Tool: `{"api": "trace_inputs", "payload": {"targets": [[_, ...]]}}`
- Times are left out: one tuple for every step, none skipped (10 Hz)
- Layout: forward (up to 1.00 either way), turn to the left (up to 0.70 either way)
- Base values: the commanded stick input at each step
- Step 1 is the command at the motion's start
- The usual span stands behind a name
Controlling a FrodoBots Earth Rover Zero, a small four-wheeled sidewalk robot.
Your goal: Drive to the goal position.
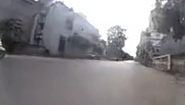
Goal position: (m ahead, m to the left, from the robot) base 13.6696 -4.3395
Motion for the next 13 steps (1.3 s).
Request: {"api": "trace_inputs", "payload": {"targets": [[1.00,-0.34],[1.00,-0.34],[1.00,-0.34],[1.00,-0.34],[1.00,-0.30],[1.00,0.06],[1.00,0.06],[1.00,0.06],[1.00,0.06],[1.00,0.06],[1.00,0.06],[1.00,0.06],[1.00,0.06]]}}
